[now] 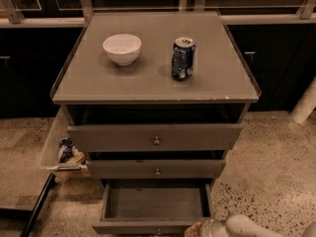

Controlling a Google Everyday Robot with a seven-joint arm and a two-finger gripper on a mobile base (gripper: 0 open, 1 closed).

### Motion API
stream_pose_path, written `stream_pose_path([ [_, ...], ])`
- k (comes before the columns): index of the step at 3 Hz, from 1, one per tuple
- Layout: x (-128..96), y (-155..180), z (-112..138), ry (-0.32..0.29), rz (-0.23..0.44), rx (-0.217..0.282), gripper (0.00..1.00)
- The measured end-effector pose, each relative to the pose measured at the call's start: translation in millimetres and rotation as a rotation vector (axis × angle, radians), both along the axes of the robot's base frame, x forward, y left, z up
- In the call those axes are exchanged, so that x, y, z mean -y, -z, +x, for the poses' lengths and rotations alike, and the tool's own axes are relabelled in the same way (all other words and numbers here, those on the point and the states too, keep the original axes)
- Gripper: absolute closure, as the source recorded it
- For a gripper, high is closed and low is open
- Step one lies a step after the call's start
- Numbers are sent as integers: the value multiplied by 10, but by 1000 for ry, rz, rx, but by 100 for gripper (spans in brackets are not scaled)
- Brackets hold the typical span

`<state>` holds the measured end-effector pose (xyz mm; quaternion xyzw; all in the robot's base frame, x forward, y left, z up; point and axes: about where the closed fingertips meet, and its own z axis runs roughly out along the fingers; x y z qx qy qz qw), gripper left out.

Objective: Close bottom drawer

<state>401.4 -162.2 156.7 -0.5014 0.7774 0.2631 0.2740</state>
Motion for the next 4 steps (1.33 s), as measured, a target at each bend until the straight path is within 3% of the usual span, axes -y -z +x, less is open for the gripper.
stream_pose_path([
  [1, -3, 0, 0, 0, 1, 0, 12],
  [2, 4, -46, 60, 11, 28, 19, 0],
  [3, 1, -46, 46, 11, 28, 19, 19],
  [4, -21, -202, 275, 4, 16, 97, 41],
])
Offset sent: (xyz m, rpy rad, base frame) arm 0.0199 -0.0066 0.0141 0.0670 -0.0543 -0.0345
